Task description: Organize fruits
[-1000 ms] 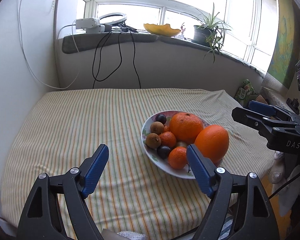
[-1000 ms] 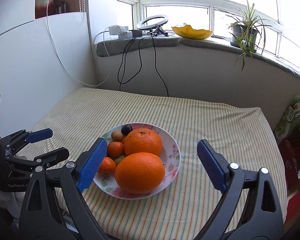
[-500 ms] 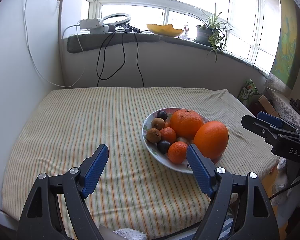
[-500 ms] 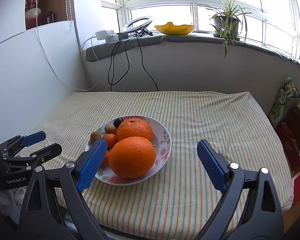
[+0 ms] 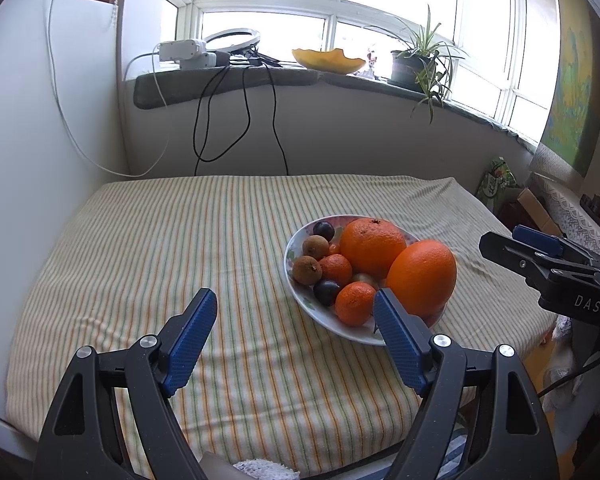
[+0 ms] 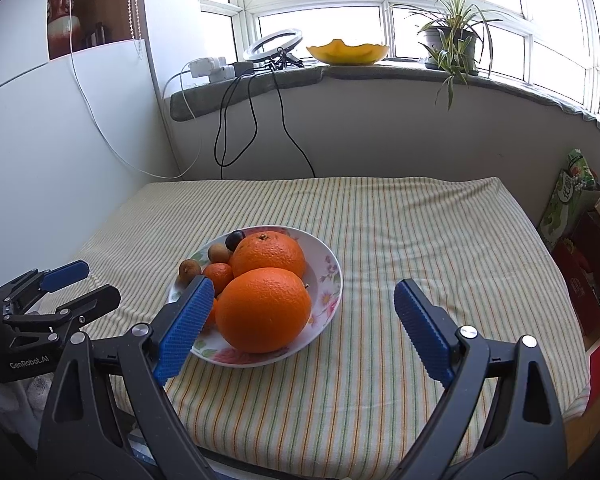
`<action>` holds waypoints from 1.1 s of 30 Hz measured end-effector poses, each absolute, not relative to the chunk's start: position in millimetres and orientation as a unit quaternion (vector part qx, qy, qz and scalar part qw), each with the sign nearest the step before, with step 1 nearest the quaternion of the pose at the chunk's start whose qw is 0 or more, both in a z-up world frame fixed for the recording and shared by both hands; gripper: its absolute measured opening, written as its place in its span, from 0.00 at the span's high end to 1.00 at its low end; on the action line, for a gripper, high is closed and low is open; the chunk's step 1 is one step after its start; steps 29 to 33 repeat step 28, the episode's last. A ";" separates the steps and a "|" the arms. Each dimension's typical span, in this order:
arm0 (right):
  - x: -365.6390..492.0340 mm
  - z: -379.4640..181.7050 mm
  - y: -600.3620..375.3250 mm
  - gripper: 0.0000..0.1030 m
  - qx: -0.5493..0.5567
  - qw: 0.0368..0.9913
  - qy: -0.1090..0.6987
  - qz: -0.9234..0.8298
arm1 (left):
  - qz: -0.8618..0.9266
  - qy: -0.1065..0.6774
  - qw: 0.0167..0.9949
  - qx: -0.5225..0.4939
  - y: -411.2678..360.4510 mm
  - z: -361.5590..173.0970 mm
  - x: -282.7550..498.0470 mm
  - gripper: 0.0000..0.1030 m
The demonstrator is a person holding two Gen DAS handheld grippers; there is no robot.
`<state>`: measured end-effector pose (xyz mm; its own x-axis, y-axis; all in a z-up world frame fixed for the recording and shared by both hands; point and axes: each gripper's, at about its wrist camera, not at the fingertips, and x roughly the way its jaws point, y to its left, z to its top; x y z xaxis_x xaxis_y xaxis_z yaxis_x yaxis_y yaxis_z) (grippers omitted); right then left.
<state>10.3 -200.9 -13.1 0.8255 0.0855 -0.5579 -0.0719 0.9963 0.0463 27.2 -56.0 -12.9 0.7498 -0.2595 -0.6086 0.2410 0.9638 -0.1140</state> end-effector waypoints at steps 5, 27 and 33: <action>9.3 -13.6 -200.1 0.09 0.013 0.955 0.293 0.039 | -0.134 0.327 0.935 -0.014 -56.1 -12.9 27.4 0.22; 11.3 -17.9 -203.1 0.09 0.015 0.954 0.298 0.034 | -0.132 0.327 0.936 -0.017 -55.5 -14.3 29.4 0.22; 11.4 -18.4 -204.1 0.09 0.015 0.954 0.298 0.032 | -0.130 0.327 0.936 -0.016 -55.5 -14.7 29.9 0.22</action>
